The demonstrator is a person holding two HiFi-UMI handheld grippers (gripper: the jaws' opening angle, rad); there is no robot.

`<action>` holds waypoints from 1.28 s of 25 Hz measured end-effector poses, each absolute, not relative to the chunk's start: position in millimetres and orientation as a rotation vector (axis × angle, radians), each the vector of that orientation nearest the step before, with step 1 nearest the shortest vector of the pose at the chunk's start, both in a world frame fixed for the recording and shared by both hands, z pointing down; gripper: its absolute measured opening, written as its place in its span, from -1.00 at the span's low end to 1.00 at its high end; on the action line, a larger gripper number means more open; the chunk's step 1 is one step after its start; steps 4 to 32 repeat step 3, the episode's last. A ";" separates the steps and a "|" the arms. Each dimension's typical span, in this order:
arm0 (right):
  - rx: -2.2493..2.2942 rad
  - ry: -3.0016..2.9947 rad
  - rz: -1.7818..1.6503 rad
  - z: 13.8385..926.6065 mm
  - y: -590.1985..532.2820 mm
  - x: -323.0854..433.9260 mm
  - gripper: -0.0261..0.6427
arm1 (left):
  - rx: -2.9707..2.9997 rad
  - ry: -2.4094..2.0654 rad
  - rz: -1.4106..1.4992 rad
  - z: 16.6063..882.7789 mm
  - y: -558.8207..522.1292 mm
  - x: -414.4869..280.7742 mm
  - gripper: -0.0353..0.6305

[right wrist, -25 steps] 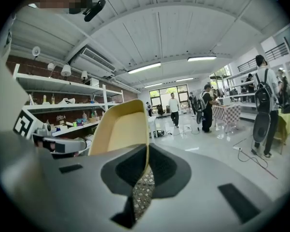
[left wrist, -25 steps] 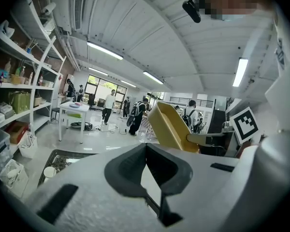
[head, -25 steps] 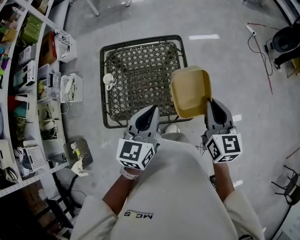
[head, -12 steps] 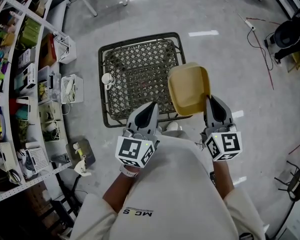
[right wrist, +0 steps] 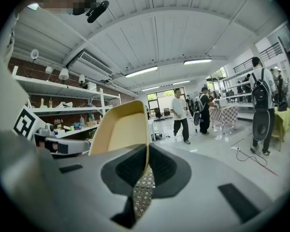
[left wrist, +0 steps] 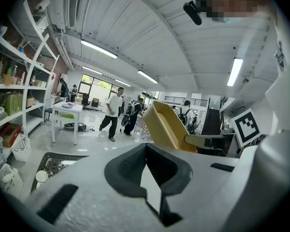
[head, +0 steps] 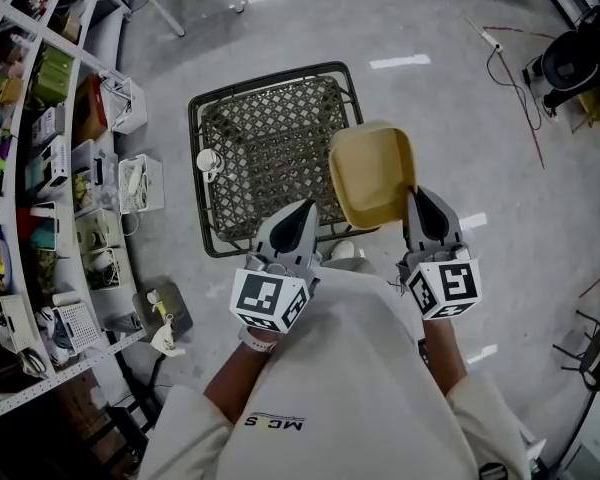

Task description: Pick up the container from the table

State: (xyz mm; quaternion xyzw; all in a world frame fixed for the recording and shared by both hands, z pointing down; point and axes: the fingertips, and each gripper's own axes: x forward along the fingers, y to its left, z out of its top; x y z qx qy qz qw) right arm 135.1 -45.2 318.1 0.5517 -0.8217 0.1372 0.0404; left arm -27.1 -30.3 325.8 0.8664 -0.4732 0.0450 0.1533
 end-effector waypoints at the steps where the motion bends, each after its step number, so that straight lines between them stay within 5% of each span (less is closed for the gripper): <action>1: 1.693 -2.516 0.422 318.7 -44.6 135.8 -0.83 | 2.487 -1.354 0.130 326.3 -29.9 -26.2 -0.83; 32: 1.696 -2.513 0.422 319.9 -43.6 137.2 -0.83 | 2.490 -1.348 0.132 327.3 -29.2 -24.6 -0.83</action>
